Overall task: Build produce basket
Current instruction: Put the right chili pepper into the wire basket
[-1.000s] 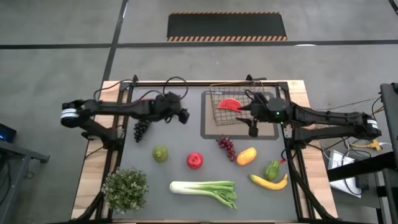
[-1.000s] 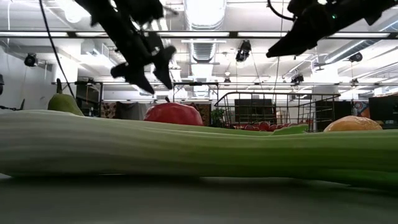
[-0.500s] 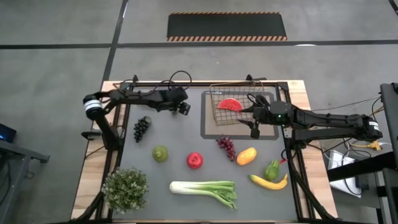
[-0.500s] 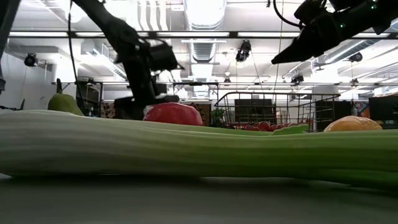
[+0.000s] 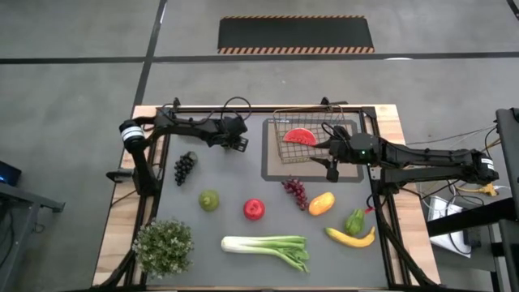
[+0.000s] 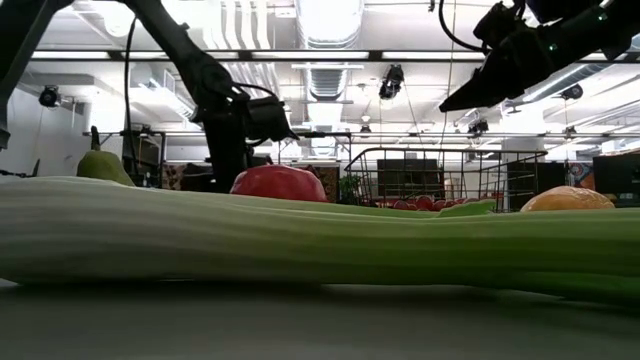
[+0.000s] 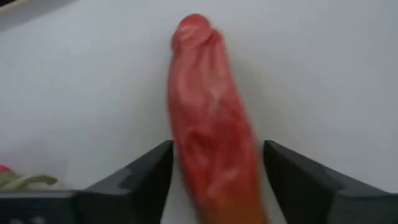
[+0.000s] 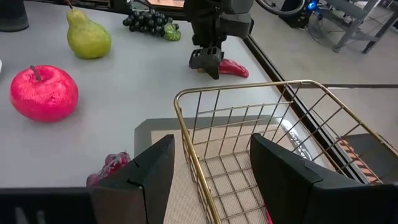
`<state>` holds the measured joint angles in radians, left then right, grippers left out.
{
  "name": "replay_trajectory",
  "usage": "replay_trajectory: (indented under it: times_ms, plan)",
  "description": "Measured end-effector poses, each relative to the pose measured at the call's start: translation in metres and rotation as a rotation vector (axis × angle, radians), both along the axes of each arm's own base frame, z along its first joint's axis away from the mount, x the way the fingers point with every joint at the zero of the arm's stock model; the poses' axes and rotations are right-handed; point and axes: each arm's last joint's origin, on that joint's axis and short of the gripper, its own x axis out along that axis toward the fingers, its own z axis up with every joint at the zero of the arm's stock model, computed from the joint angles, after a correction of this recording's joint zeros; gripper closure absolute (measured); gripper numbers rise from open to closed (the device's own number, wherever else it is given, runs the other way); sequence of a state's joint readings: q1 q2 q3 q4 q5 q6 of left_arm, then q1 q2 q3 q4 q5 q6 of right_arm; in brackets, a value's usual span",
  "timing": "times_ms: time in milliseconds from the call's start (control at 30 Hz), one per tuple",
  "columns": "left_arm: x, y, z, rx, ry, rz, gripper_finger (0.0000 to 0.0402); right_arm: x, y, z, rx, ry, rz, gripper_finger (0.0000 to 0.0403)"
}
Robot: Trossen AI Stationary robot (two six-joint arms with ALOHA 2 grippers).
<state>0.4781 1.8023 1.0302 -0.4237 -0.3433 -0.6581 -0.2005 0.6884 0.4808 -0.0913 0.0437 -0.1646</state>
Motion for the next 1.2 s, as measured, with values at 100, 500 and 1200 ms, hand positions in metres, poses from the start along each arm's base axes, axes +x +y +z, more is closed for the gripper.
replay_trajectory:
  times_ms: [100, 500, 1200]
  plan:
    - [-0.001, -0.001, 0.001, -0.008, 0.003, 0.011, 0.0246, 0.000, 0.000, 0.000, 0.005, 0.000, -0.003, 0.0207]
    - [-0.015, -0.024, 0.062, 0.107, -0.083, -0.022, 0.0327, 0.002, 0.000, -0.003, -0.004, -0.067, -0.004, 0.0207]
    - [-0.003, -0.173, 0.161, 0.701, -0.784, -0.861, 0.0327, -0.003, 0.005, 0.008, -0.015, -0.700, 0.135, 0.0206]
